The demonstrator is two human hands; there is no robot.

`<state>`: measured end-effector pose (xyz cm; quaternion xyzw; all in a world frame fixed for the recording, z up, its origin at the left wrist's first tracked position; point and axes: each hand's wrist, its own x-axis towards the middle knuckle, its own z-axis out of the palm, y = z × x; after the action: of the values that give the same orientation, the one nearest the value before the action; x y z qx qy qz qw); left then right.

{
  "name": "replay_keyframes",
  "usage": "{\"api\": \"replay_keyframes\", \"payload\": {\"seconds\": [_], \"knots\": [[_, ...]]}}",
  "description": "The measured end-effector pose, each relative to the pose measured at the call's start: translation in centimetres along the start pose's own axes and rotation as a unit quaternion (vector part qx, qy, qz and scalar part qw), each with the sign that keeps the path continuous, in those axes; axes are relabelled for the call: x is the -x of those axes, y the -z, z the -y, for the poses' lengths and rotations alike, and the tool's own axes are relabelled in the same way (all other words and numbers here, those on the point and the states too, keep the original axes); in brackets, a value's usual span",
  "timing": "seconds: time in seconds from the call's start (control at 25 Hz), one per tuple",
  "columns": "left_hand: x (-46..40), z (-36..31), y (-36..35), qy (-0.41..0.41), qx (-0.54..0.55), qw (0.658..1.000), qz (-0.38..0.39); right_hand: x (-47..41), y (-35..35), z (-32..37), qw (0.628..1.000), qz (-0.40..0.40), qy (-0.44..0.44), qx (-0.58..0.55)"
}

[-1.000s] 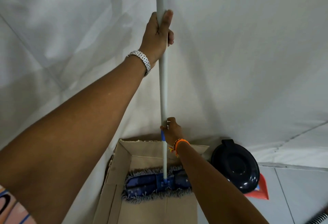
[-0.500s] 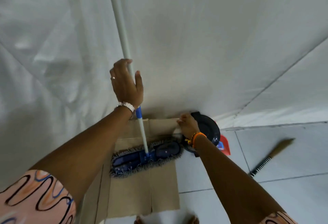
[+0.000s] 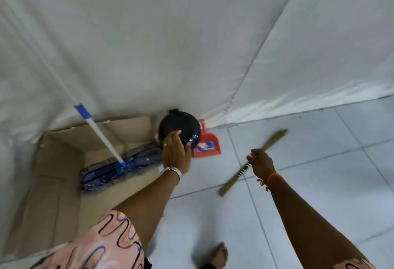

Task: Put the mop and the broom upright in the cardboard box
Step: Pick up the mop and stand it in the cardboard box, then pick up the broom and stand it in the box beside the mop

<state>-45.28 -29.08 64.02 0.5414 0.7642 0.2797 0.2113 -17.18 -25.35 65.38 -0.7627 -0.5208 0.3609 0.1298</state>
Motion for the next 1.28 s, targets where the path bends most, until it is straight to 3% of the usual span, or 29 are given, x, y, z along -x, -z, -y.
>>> {"api": "replay_keyframes", "payload": {"seconds": [0.12, 0.24, 0.48, 0.8, 1.04, 1.28], "knots": [[1.8, -5.3, -6.3, 0.073, -0.017, 0.995, 0.059, -1.2, 8.0, -6.7, 1.000, -0.017, -0.005, 0.013], [3.0, -11.2, -12.8, 0.090, -0.017, 0.991, 0.094, -3.8, 14.4, -12.7, 0.999, -0.038, -0.013, 0.017], [1.7, -16.5, -22.9, 0.118, -0.031, 0.983, 0.134, -12.4, 20.0, -19.1, 0.988, 0.042, 0.034, 0.146], [-4.3, -16.5, -34.1, 0.183, -0.087, 0.965, 0.165, -28.3, 25.0, -23.2, 0.874, 0.138, 0.182, 0.429], [-4.9, -17.6, -41.2, 0.223, -0.075, 0.953, 0.191, -39.3, 23.2, -24.8, 0.832, 0.204, 0.235, 0.459], [-4.1, -11.0, -53.2, 0.259, -0.083, 0.937, 0.219, -48.9, 13.7, -31.6, 0.776, 0.262, 0.302, 0.487]]}}
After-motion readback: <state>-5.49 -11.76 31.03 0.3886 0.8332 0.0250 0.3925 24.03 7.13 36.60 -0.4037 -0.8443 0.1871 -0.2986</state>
